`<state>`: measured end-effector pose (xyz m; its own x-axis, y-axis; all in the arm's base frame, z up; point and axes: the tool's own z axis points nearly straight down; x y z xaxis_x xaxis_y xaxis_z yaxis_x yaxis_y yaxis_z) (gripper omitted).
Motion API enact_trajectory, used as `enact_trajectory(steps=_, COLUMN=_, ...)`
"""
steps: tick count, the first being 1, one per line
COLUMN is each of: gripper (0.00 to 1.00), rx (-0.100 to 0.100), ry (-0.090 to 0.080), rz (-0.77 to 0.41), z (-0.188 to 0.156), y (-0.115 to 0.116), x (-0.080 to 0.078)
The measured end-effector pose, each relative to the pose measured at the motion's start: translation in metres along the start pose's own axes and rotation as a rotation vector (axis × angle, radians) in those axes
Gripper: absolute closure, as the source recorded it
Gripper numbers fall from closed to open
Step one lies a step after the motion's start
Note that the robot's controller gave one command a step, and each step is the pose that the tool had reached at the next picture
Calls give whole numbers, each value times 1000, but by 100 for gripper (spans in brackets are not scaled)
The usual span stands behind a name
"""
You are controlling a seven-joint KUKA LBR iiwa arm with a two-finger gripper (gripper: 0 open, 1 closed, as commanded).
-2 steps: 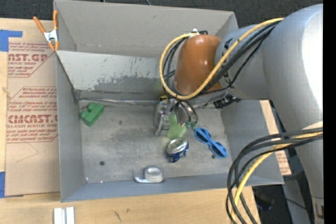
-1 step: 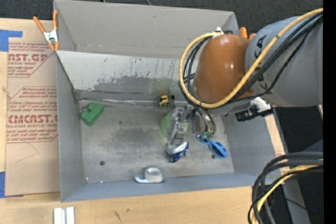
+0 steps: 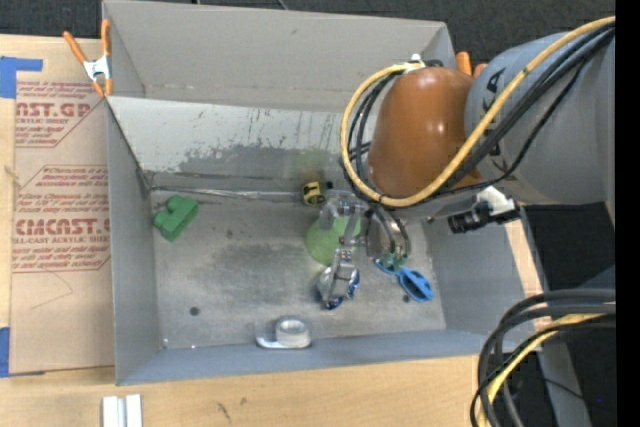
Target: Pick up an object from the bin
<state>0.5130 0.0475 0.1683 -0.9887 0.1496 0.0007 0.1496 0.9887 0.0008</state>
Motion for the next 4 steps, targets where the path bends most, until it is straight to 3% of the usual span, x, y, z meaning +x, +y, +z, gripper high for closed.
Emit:
enact_trajectory(steps=1, gripper=0, rx=1, ry=-1, rz=-231, z=66, y=10, x=-68)
enact_trajectory(steps=2, gripper=0, rx=-1, ry=-1, rz=-141, z=15, y=10, x=-5)
enact_trajectory(steps=3, gripper=0, rx=0, ry=-5, rz=-291, z=-5, y=7, x=-25)
enact_trajectory(steps=4, gripper=0, rx=0, ry=-2, rz=-300, z=-14, y=13, x=-12)
